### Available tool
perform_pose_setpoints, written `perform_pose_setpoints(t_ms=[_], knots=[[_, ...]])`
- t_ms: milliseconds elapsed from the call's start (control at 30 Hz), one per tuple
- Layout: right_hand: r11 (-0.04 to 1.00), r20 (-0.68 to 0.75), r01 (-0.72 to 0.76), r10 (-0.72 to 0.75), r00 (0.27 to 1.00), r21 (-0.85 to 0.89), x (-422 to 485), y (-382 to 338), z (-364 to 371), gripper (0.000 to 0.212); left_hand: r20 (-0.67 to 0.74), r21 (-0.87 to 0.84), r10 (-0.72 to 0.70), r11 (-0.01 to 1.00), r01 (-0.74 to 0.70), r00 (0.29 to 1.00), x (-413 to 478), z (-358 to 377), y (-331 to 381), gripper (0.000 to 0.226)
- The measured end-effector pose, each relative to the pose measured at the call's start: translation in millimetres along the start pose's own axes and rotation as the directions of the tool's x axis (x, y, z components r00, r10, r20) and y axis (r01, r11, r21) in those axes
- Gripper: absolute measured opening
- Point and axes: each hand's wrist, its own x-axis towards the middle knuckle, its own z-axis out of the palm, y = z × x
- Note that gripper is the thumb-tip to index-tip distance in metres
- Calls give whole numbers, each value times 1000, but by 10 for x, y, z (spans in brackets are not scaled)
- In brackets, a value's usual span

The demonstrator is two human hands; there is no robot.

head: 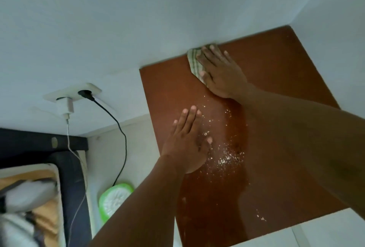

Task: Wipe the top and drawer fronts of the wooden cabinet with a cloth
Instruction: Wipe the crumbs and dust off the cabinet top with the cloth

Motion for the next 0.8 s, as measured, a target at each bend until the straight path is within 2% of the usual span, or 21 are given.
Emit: perform_pose_setpoints(t_ms=[167, 300, 500, 633, 800], knots=[[999, 43, 25, -23, 999, -44, -104, -39, -8, 63, 9, 4, -9, 1000, 8, 1000, -10, -23, 7, 75], [999, 35, 32, -31, 999, -34, -571, -103, 61, 61, -4, 7, 4, 1000, -4, 1000, 3, 4, -10, 75], [995, 88, -87, 91, 992, -52, -1751, -387, 133, 61, 62, -27, 8, 1000, -6, 998, 24, -47, -23, 74], [984, 118, -176, 179, 977, -37, -2606, -638, 222, 62, 86, 8, 35, 999, -36, 996, 51, -48, -76, 74], [961, 46, -274, 272, 961, 42, -3262, -892, 346, 59, 45, 61, 67, 996, -69, 997, 78, -13, -108, 76]])
